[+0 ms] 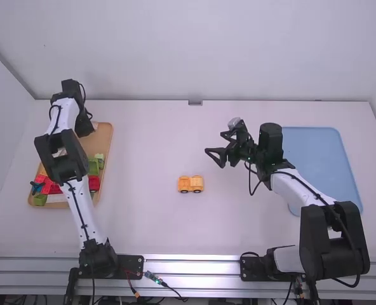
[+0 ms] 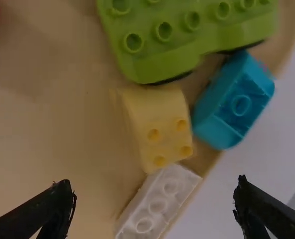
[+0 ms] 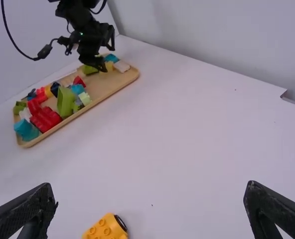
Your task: Assemble lego blocks to make yellow taxi
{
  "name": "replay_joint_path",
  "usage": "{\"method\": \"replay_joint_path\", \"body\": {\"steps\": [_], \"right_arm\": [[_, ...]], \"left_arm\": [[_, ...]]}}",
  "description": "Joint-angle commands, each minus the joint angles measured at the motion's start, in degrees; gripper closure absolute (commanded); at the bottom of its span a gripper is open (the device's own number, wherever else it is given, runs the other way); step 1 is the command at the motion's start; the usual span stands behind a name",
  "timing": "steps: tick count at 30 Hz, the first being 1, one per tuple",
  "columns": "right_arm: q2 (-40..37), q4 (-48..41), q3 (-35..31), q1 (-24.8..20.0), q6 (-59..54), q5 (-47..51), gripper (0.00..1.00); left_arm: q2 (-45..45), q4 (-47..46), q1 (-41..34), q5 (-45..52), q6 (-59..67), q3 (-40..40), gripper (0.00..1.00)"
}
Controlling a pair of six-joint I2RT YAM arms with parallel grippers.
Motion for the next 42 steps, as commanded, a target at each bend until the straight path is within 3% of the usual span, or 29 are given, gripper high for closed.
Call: {"method": "replay_joint_path", "body": {"steps": [1,5,9,10,18,24,35,42], "right_arm": [[-0.7,0.0,0.1,-0.2,0.1,-0.5,0.00],[-0.7,-0.1,0.1,-0.2,0.1,-0.5,0.00],[-0.7,0.0,0.1,-0.2,0.0,-0.5,0.00],[-0.7,-0.1,0.1,-0.2,0.0,-0.5,0.00],[-0.7,-0.1,0.1,-0.2,0.0,-0.5,0.00],[-0.7,0.0,0.1,-0.2,-0.1,-0.6,0.00],[-0.7,-0.3,0.1,-0.2,-0.1,-0.6,0.00],[-0.7,-0.3,0.1,-0.2,-0.1,-0.6,0.00]], "left_arm": [[1.1,2.6,0.1,-0.5,12.3,-0.2,0.25],[1.0,8.0,-0.3,-0.5,27.0,-0.2,0.40],[1.0,11.6,0.0,0.1,48.2,-0.2,0.26],[1.0,12.9,0.0,1.2,55.1,-0.2,0.01],[1.0,13.1,-0.3,3.5,82.8,0.2,0.01],[1.0,9.8,-0.3,3.6,92.0,0.2,0.01],[1.0,5.1,-0.3,3.7,94.9,0.2,0.04],[1.0,3.4,-0.3,6.2,104.3,-1.6,0.04]]}}
